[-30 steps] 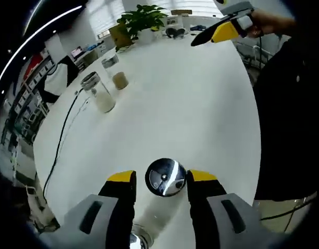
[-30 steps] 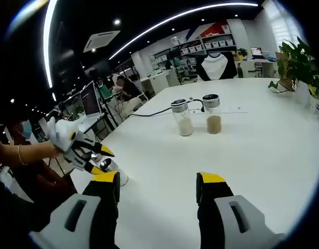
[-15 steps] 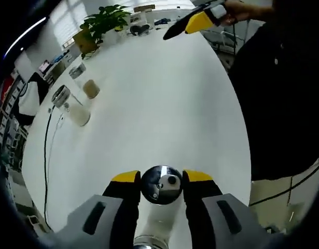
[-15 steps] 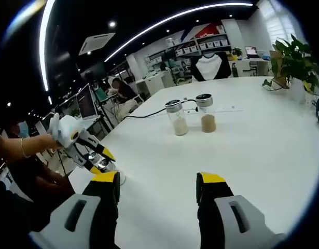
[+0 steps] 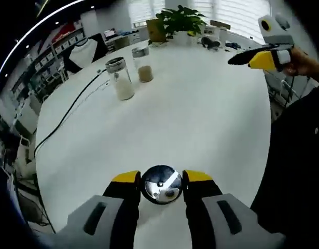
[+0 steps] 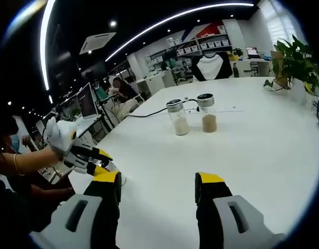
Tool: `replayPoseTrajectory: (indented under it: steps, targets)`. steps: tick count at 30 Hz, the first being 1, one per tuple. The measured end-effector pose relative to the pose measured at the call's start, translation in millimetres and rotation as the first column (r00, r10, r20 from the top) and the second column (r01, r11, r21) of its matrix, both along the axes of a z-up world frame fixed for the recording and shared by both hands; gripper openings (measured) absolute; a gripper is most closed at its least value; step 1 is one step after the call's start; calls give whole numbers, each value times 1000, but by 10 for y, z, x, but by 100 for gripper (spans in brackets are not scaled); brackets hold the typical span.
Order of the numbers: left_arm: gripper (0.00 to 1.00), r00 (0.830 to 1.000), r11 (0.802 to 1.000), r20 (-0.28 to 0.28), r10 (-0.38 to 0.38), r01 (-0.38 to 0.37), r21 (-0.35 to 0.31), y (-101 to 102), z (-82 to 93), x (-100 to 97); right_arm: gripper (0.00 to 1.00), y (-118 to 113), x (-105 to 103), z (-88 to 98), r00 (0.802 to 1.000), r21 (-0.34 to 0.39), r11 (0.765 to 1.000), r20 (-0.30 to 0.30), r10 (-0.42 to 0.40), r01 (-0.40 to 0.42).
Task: Rotate the seasoning bottle until the label or dispensing opening points toward the visible target arrow and the bottle remains upright within the marked orientation range
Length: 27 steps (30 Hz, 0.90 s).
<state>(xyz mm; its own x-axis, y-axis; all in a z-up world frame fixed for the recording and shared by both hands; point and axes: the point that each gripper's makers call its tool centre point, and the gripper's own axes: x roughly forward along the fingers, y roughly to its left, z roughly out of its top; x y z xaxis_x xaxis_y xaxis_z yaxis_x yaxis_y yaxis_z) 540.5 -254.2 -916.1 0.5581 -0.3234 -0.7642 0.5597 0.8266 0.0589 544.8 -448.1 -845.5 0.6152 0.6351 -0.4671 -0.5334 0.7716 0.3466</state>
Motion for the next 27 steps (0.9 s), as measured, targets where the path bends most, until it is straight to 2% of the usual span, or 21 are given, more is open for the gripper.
replayPoseTrajectory:
  steps: [3, 5, 6, 8, 10, 13, 16, 22, 24, 25, 26, 27]
  targets:
    - [34, 992, 994, 76, 105, -105, -10, 17, 24, 1, 56, 36, 0, 3, 1000, -2, 1000, 0, 8, -8]
    - [34, 977, 985, 118, 175, -174, -16, 41, 28, -12, 56, 64, -7, -6, 1000, -6, 1000, -4, 18, -18]
    - [34, 962, 971, 133, 239, -237, -35, 68, 26, -27, 56, 72, -10, -9, 1000, -8, 1000, -5, 21, -21]
    - [34, 952, 964, 157, 264, -259, -52, 84, 24, -25, 56, 94, -22, -17, 999, -13, 999, -9, 31, -32]
    - [34, 944, 962, 187, 273, -267, -58, 104, 23, -33, 56, 114, -28, -25, 999, -17, 999, -14, 41, -42]
    - [35, 941, 962, 200, 272, -264, -68, 117, 18, -57, 56, 160, -43, -17, 998, -21, 998, -12, 61, -61]
    - [40, 942, 962, 206, 266, -245, -121, 96, 22, -57, 56, 193, -46, -16, 997, -22, 997, -14, 73, -73]
    - [44, 949, 973, 216, 228, -215, -81, 184, -75, -230, 56, 235, -66, -9, 996, -23, 995, -15, 92, -93]
    - [44, 953, 975, 211, 218, -204, -86, 182, -96, -261, 56, 238, -78, -23, 995, -26, 995, -20, 97, -98]
    - [44, 956, 976, 206, 209, -192, -98, 178, -118, -276, 56, 245, -94, -34, 994, -31, 994, -24, 107, -108]
    - [44, 954, 974, 214, 209, -182, -138, 158, -116, -265, 56, 250, -105, -41, 993, -36, 993, -27, 115, -116]
    - [42, 942, 966, 248, 226, -184, -179, 171, -77, -224, 56, 258, -118, -44, 992, -41, 991, -29, 126, -127]
